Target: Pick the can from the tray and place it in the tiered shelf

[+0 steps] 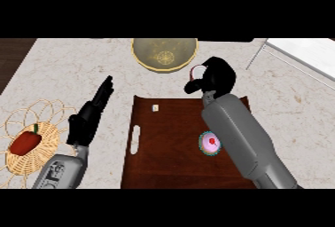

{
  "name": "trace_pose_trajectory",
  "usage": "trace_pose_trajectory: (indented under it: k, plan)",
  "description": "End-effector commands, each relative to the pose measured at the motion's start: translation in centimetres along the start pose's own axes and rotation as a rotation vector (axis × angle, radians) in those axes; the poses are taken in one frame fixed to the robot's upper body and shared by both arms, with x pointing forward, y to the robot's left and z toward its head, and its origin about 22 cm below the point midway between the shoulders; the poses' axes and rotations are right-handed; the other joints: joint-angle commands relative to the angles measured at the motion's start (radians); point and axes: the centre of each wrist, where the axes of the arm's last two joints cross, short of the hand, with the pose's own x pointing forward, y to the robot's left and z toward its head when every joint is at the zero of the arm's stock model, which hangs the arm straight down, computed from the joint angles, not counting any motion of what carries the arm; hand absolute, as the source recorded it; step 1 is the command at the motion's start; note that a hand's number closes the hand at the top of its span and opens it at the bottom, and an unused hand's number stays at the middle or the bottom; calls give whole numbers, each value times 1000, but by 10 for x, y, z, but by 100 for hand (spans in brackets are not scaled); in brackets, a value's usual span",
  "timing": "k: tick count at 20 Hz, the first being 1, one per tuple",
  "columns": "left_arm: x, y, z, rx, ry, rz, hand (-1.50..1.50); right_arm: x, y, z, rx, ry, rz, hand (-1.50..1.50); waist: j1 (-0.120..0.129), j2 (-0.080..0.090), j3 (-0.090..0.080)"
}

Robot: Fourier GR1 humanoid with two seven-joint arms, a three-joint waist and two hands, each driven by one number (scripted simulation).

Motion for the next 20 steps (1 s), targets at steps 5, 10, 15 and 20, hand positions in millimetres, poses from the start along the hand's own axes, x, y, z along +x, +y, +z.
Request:
trace_pose_trajectory:
  k: [5, 10, 15, 20]
  plan:
    - [1, 2, -1, 1, 12, 8, 0, 63, -33, 3, -282, 12, -252, 150, 3, -7, -1]
    - [-12, 11, 12, 8, 24, -13, 0, 93, -65, 10, -403, 15, -308, 150, -11, -15, -2]
    - [1, 11, -2, 42, 12, -2, 0, 94, -87, -2, -552, 68, -190, 150, -37, -18, -1]
    - [-17, 3, 15, 29, 29, -6, 0, 115, -129, -2, -693, 82, -207, 150, -32, -17, -2]
